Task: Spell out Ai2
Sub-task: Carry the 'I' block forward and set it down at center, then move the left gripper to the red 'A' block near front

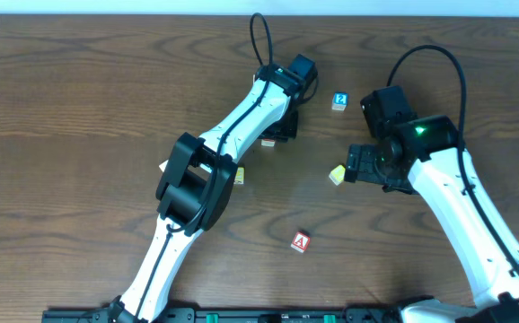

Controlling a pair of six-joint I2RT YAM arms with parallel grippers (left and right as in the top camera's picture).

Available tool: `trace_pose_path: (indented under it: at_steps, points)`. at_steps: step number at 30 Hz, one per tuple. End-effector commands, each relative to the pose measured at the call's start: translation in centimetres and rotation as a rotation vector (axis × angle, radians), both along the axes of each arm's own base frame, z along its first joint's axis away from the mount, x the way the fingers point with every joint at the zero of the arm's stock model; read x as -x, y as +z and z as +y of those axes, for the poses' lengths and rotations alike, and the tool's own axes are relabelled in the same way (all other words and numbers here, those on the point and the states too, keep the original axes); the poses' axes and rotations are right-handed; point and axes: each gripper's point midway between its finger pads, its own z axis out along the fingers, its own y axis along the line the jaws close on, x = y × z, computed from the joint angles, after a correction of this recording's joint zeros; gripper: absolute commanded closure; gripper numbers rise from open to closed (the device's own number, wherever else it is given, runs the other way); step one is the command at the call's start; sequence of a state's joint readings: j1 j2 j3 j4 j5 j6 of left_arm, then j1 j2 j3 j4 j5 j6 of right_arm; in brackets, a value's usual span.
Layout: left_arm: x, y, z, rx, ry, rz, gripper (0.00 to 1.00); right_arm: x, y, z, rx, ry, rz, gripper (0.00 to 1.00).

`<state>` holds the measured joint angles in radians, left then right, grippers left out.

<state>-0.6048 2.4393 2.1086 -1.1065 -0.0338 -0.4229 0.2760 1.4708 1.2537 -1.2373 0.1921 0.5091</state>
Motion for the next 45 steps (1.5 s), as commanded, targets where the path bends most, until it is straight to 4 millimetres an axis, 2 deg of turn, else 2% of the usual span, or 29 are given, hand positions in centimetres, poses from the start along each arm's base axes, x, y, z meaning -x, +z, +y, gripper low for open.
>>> trace_pose_path:
  at_steps: [1, 6, 10, 12, 18, 21, 27, 33, 38, 42, 45]
  points:
    - [0.5, -0.6, 0.5, -0.018, 0.023, 0.029, 0.77, -0.2, 0.6, -0.4, 0.010, -0.014, -0.024, 0.01]
    - [0.6, -0.6, 0.5, -0.015, 0.031, 0.032, 0.76, -0.2, 0.6, -0.4, 0.010, -0.014, -0.022, 0.01]
    - [0.6, -0.6, 0.5, -0.015, 0.031, 0.032, 0.63, -0.1, 0.6, -0.4, 0.011, -0.014, -0.021, 0.01]
    - [0.6, -0.6, 0.5, -0.015, 0.030, 0.032, 0.61, -0.1, 0.6, -0.4, 0.011, -0.014, -0.021, 0.01]
    - [0.6, -0.3, 0.6, -0.014, 0.030, 0.029, 0.60, -0.1, 0.6, -0.4, 0.012, -0.014, -0.018, 0.01]
    - [0.6, 0.7, 0.6, -0.007, 0.029, 0.020, 0.60, 0.1, 0.6, -0.5, 0.013, -0.014, -0.013, 0.01]
    - [0.4, 5.1, 0.7, 0.025, 0.004, -0.046, 0.59, 0.4, 0.7, -1.1, 0.033, -0.107, -0.020, 0.01]
    - [1.2, 11.9, 4.4, -0.093, -0.012, -0.158, 0.58, 0.9, 2.3, -1.8, 0.032, -0.147, -0.092, 0.01]
    - [3.8, 16.4, 6.2, -0.105, -0.055, -0.167, 0.59, 2.1, 4.9, -3.3, 0.031, -0.181, -0.195, 0.01]
    - [6.0, 18.8, 6.2, -0.081, -0.096, -0.188, 0.58, 3.5, 6.5, -5.1, 0.034, -0.227, -0.247, 0.01]
    - [9.1, 19.9, 6.5, -0.074, -0.139, -0.190, 0.57, 4.6, 7.1, -6.1, 0.045, -0.231, -0.247, 0.01]
